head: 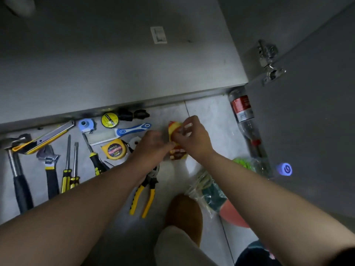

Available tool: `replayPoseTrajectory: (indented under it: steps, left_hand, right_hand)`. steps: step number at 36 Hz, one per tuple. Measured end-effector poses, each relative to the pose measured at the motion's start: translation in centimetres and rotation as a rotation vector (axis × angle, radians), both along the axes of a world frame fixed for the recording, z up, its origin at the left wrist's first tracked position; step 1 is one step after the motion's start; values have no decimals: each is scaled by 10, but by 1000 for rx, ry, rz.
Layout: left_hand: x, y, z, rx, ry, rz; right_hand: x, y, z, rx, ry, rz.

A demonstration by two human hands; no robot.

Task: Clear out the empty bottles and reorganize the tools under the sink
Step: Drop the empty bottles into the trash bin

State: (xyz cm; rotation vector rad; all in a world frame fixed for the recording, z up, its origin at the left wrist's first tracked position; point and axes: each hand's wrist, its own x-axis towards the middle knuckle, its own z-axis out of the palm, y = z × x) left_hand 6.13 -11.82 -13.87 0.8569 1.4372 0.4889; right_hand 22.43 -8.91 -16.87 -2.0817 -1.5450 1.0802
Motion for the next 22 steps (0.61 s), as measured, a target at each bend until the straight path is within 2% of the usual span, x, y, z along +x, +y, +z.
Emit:
replayPoseTrajectory:
  steps: [3, 5, 7, 9, 11, 14, 16, 19, 22]
  left_hand:
    - [-1, 0, -1, -45, -119, 16]
    - [-5, -3, -2, -76, -226, -57]
    - [-8, -6, -4, -79, -264, -99]
    - [-8, -6, -7, -89, -248, -34]
    - [-8, -5, -12, -120, -237, 43]
    - [-11, -6, -16, -132, -223, 97]
    - [-13, -7, -17, -141, -212, 115]
    - [-17, -9, -19, -144, -202, 114]
    - [-18, -11, -22, -138, -217, 127]
  right_hand:
    - [-7, -4, 23, -191, 420, -164]
    - [-3, -6, 35, -367, 663, -224]
    - [4, -6, 40, -448, 717, -191]
    - [12, -2, 38, -413, 600, -166]
    - [22, 7, 32, -296, 388, -177]
    - [48, 27, 19, -168, -184, -120]
    - [66, 36, 13, -181, -429, -118]
    - [90, 45, 3, -199, -630, -137]
    - [104, 53, -5, -216, -732, -191]
